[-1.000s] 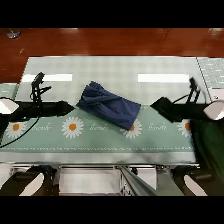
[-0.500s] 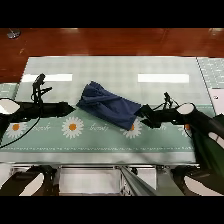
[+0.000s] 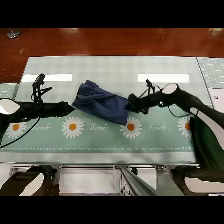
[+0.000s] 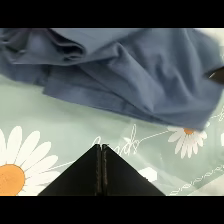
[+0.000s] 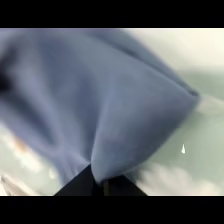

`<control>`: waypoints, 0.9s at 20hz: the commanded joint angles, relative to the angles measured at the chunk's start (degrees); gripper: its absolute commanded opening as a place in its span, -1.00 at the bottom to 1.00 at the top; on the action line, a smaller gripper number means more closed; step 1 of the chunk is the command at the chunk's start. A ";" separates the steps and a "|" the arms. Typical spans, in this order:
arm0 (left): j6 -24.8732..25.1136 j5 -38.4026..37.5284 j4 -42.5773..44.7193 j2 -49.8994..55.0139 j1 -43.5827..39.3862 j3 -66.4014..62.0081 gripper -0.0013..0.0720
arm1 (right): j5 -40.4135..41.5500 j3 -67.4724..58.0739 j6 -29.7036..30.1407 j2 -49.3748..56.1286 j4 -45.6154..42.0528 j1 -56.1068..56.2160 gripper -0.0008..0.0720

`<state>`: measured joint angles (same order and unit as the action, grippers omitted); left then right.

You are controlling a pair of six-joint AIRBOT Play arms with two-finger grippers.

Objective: Fold the shirts.

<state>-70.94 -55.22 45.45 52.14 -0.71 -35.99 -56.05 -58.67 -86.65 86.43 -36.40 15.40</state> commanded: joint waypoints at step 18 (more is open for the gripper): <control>0.00 -0.76 0.02 0.02 -0.02 0.00 -0.89 | -50.27 -58.36 -14.32 -10.49 -25.92 -33.18 -0.94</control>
<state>-70.94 -55.92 45.47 52.14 -0.71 -35.99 -102.32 -117.34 -99.20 79.46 -61.76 -9.34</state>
